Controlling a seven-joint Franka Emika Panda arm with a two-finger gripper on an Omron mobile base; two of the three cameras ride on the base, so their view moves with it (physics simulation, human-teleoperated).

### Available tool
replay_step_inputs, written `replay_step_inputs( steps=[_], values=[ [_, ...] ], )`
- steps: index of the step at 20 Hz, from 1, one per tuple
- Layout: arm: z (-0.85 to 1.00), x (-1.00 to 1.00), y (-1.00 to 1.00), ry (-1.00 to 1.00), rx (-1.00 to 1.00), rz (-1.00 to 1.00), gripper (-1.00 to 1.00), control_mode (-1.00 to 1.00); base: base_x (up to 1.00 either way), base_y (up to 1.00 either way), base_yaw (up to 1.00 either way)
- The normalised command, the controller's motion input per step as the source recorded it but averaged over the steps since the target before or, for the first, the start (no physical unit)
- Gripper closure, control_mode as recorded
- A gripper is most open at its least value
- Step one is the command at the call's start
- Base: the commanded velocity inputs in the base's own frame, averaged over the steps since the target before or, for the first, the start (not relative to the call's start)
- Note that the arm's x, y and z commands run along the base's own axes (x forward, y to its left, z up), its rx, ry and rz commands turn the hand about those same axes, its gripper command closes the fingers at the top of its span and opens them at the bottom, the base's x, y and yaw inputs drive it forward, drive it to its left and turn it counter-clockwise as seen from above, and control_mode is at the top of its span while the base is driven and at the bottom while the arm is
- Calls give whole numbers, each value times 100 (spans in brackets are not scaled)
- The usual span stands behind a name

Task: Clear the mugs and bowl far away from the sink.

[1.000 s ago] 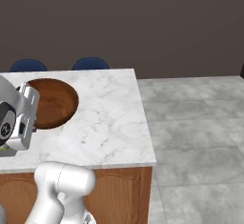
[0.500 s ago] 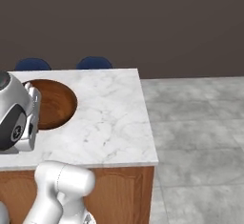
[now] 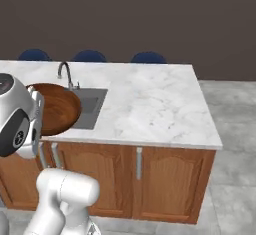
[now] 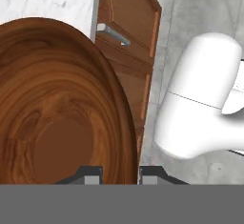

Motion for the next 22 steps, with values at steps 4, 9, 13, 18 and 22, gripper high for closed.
replay_step_inputs(
  steps=[4, 9, 13, 18, 22],
  values=[
    [0, 0, 0, 0, 0, 0, 100, 100, -87, 100, 49],
    [0, 0, 0, 0, 0, 0, 100, 100, -6, 33, 93],
    [0, 0, 0, 0, 0, 0, 100, 100, 0, 0, 100],
    [0, 0, 0, 0, 0, 0, 100, 100, 0, 0, 100],
    [0, 0, 0, 0, 0, 0, 100, 100, 0, 0, 100]
  ],
)
